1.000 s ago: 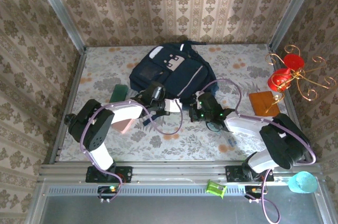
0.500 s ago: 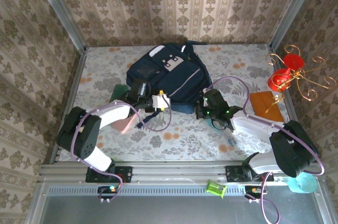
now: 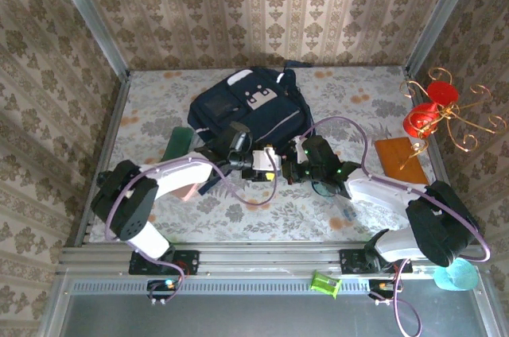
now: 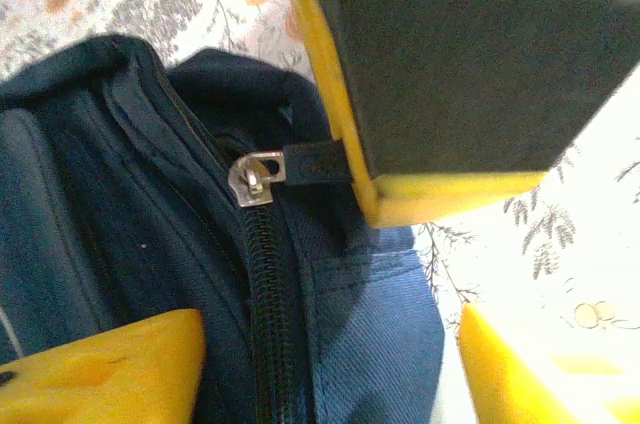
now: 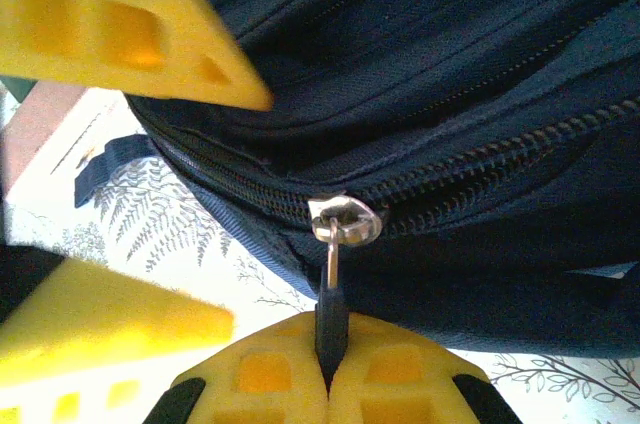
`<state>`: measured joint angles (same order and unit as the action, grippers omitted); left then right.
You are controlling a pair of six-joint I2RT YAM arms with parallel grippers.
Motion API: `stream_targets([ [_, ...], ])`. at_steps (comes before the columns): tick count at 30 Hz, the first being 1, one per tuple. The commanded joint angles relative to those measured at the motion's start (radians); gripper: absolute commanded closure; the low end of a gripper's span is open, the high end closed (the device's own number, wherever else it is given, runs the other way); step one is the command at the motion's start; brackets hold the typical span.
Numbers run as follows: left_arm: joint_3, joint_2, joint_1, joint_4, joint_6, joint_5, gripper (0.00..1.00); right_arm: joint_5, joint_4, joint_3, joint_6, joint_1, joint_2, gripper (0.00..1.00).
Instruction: Pack the student bag
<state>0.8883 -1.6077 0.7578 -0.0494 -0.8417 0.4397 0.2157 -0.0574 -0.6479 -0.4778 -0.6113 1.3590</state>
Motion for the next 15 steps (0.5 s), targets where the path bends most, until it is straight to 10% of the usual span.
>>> stream_targets([
  [1, 0.046, -0.037, 0.0, 0.014, 0.009, -0.036, 0.41, 0.032, -0.057, 0.009, 0.018, -0.011, -0.021, 1.0],
  [9, -0.025, 0.0, -0.036, 0.02, -0.046, -0.054, 0.95, -0.109, 0.118, 0.0, 0.006, 0.033, -0.043, 1.0],
  [15, -0.096, 0.105, -0.128, 0.045, -0.114, -0.012, 1.0, -0.23, 0.281, -0.041, -0.015, 0.132, -0.019, 1.0],
])
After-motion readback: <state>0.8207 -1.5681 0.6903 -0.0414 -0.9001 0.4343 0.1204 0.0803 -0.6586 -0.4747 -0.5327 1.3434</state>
